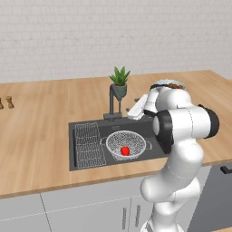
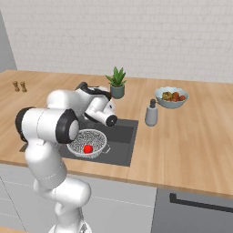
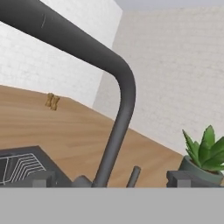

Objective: Put the colander in the sink, put the apple in the colander, and turn on the sink faucet and pour water over the colander.

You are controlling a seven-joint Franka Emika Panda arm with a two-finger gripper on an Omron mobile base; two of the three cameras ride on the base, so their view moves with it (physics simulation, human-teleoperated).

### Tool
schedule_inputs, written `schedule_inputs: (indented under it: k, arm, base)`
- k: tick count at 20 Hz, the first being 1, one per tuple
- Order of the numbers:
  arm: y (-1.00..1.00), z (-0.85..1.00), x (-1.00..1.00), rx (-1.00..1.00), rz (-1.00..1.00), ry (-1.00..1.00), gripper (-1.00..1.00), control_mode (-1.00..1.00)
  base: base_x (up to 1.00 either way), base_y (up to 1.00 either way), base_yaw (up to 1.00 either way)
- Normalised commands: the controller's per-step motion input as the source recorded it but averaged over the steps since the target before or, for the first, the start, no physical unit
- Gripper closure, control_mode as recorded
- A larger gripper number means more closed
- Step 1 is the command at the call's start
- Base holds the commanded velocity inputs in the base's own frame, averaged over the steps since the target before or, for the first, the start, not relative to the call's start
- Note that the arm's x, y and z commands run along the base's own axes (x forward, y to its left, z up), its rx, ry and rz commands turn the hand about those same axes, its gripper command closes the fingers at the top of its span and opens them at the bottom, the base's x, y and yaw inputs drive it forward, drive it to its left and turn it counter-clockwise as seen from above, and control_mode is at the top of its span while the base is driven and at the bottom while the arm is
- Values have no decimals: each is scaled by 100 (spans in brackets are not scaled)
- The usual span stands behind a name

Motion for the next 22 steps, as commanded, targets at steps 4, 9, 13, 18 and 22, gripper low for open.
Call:
schedule_inputs:
  k: [4, 9, 13, 18, 22]
  arm:
    - [7, -15, 41, 0, 0, 3, -100, -100]
    - [2, -24, 44, 0, 1, 3, -100, -100]
    - [0, -25, 49, 0, 3, 4, -100, -100]
    - [2, -14, 43, 0, 2, 0, -100, -100]
    - [8, -4, 37, 0, 1, 0, -100, -100]
  base:
    - [0, 0, 0]
    - [0, 0, 0]
    - [0, 0, 0]
    - [0, 0, 0]
    - [0, 0, 0]
